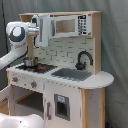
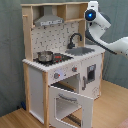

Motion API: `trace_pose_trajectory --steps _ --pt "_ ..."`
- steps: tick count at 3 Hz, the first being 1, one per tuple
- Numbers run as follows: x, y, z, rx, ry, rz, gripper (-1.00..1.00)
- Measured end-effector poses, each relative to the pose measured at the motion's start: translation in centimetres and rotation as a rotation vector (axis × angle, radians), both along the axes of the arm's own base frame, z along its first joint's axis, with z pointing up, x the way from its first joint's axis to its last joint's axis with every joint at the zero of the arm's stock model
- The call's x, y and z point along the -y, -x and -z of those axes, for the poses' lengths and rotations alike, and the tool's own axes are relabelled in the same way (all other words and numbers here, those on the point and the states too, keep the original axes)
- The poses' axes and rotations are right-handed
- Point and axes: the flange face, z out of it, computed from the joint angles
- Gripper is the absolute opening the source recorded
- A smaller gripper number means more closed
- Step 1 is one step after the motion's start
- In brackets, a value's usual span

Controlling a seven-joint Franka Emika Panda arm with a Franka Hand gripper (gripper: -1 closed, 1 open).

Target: Play with the kitchen

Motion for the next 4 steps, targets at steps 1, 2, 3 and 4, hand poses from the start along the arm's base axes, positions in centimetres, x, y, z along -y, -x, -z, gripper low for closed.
trace_pose_trajectory --steps 1,2,3,4 --pt "0.8 1.0 0.3 0.007 0.003 -0.047 -1.00" --pt "1.9 2.2 0.1 0.020 0.004 -0.087 -1.00" --pt "2.8 3.2 -0.1 0.041 0.007 -0.137 -1.00" --pt "3.6 3.7 0.1 0.064 0.015 -0.187 -1.00"
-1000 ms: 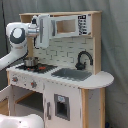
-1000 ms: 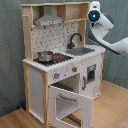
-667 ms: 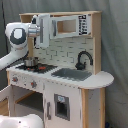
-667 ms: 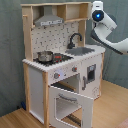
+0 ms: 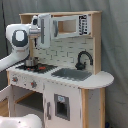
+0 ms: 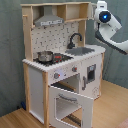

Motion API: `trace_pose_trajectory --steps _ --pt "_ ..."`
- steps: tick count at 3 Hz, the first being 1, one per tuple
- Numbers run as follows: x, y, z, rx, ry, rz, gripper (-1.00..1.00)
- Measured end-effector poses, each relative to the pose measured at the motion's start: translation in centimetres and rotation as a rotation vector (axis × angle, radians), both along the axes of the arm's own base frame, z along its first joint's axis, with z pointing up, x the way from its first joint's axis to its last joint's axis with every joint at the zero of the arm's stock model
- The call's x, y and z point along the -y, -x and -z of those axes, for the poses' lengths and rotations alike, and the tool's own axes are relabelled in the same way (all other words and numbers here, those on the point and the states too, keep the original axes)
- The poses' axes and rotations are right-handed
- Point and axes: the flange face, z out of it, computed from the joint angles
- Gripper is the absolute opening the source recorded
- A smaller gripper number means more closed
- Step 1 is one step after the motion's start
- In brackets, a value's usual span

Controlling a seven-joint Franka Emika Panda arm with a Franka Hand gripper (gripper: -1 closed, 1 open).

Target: Play with the kitchen

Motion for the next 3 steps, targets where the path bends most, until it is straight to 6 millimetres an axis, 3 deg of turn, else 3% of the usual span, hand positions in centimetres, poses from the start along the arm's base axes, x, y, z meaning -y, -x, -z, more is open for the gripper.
trace_pose_trajectory --steps 1,2,3 --pt "-0.24 -0.02 -0.02 0.029 0.024 -0.057 -1.00" --pt "-0.33 0.01 -0.04 0.031 0.026 -0.060 1.00" --pt "-0.67 0.13 -0.07 0.034 0.030 -0.073 1.00"
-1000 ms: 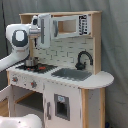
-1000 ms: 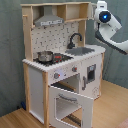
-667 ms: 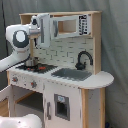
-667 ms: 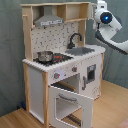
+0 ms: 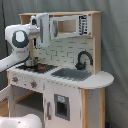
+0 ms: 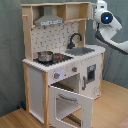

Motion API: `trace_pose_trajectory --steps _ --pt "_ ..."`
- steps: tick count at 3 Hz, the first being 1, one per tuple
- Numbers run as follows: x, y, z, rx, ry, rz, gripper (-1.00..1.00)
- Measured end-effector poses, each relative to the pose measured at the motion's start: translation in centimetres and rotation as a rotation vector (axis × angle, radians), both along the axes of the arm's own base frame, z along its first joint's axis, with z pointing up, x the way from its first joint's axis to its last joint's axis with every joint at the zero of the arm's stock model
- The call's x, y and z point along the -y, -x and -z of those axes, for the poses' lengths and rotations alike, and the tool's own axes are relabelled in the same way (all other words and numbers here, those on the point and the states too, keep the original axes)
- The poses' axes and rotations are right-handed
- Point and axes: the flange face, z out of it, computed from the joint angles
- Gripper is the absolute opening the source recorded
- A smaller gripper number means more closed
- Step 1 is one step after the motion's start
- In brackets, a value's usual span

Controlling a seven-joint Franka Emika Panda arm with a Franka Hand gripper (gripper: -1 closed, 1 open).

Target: Play with the kitchen

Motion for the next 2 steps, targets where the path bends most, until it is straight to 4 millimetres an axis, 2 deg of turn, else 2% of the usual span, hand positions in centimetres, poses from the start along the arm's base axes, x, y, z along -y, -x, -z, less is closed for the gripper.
trace_pose_trajectory --steps 1,2 --pt "-6.6 0.9 -0.2 0.006 0.061 -0.112 1.00" --pt "-11.1 1.6 -0.9 -0.008 0.140 -0.166 1.00"
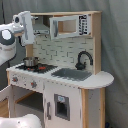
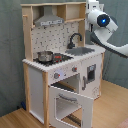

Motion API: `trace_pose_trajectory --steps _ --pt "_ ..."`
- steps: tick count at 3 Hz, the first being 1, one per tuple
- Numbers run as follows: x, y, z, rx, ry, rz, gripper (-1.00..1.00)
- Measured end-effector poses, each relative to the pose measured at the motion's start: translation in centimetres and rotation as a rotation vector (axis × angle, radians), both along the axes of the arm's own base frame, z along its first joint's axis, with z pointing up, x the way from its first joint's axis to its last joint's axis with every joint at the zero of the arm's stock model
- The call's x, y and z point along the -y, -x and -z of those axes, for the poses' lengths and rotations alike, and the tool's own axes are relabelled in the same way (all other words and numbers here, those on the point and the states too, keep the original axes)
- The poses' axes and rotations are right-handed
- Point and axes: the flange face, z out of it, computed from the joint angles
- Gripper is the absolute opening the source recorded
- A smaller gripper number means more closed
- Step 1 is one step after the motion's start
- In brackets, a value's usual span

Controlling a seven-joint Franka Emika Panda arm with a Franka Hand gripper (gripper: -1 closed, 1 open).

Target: Play with the kitchen

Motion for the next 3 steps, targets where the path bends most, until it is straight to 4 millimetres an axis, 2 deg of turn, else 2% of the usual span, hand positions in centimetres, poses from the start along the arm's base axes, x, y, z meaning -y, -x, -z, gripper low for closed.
trace_pose_trajectory --steps 2,3 --pt "-7.8 2.7 -1.5 -0.028 0.159 -0.070 1.00" --pt "-11.9 4.3 -1.4 -0.050 0.273 -0.105 1.00"
